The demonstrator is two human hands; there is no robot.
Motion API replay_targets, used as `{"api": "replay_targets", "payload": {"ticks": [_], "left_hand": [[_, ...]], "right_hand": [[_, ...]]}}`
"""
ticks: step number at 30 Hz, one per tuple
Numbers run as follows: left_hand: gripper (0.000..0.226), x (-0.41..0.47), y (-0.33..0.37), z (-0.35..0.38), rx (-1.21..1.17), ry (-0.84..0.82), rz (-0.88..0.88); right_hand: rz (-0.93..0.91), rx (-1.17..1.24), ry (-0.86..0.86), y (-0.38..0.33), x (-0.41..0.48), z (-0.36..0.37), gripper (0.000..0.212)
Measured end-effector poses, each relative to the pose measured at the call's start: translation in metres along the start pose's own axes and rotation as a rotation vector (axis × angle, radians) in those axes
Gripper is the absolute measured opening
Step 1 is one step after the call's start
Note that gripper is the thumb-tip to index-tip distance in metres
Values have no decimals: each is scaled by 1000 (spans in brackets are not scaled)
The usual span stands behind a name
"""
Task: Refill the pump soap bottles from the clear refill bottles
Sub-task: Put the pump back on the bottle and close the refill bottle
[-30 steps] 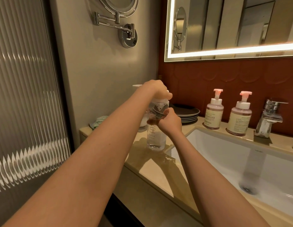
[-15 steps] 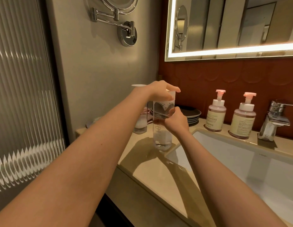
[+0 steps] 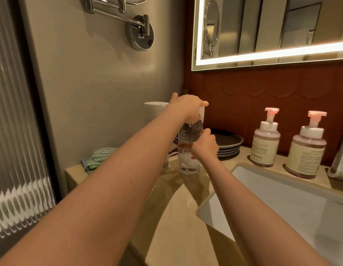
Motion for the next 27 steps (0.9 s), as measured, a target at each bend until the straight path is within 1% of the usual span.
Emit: {"api": "replay_targets", "payload": {"ticks": [2,5,8,11,14,16,18,21,24,27], "left_hand": [[56,5,-2,-1,87,12,-27],[57,15,-6,-2,219,10,-73],[50,22,-9,1,323,19,-100],[49,25,-11,2,321,43,-104],[44,23,-9,4,313,73,-125],[40,18,-6,4,341,130,-130],[43,12,-1,3,361,200,-95],[48,1,15,1,298,296,9],[46,-9,41,2,194,312,108],[44,-18,70,3,15,300,163]], "right_hand": [[-9,19,5,-3,4,3,52],[-27,56,-15,-5,12,10,56],[-56,85,-33,-7,17,15,57],[-71,94,-48,-7,19,16,57],[-58,142,-117,-4,19,16,58],[-42,196,-166,-1,16,10,65],[-27,235,-191,3,11,0,70],[8,262,-169,13,0,-24,65],[37,298,-107,28,-15,-54,54],[54,312,-24,49,-36,-89,41]]}}
Point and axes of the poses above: each hand's wrist, its own x-axis towards the middle knuckle, its own z-axis out of the palm, y = z × x, the point moved 3 cm from there along x, towards the middle knuckle, and after that the axes turned 14 degrees about -y, right-handed, at the moved point
